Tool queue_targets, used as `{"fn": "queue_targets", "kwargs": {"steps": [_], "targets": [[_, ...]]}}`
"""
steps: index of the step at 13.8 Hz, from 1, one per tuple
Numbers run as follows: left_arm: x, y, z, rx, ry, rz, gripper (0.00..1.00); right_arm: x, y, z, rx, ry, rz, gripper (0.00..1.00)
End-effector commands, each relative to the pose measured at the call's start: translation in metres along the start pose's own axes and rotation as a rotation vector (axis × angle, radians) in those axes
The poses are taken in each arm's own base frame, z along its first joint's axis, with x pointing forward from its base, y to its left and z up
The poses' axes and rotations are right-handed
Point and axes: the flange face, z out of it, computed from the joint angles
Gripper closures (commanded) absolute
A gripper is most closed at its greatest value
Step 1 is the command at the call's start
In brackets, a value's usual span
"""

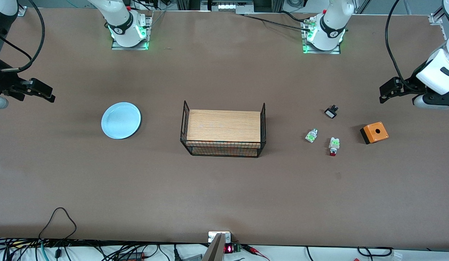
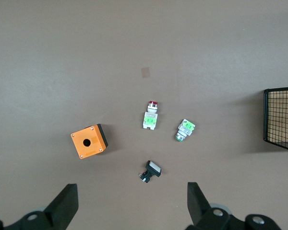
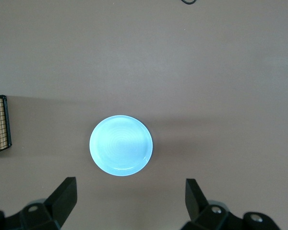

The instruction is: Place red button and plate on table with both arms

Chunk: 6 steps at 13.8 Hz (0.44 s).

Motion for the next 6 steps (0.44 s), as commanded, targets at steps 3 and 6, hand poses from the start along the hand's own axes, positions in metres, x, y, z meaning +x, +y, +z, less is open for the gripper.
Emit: {"fn": "queue_targets", "kwargs": {"steps": [3,6], "targets": [[0.0021,-0.0017,-0.004,0.003,0.007,-0.003,0.0,-0.0031,-0.0031,-0.0076,0.012,0.0,-0.01,0.0],[0.0021,-0.0008,-0.004,0.002,0.007,-0.001,0.0,-0.0047,-0.0044,-0.0092,0.009,-0.005,-0.013,0.0]]}}
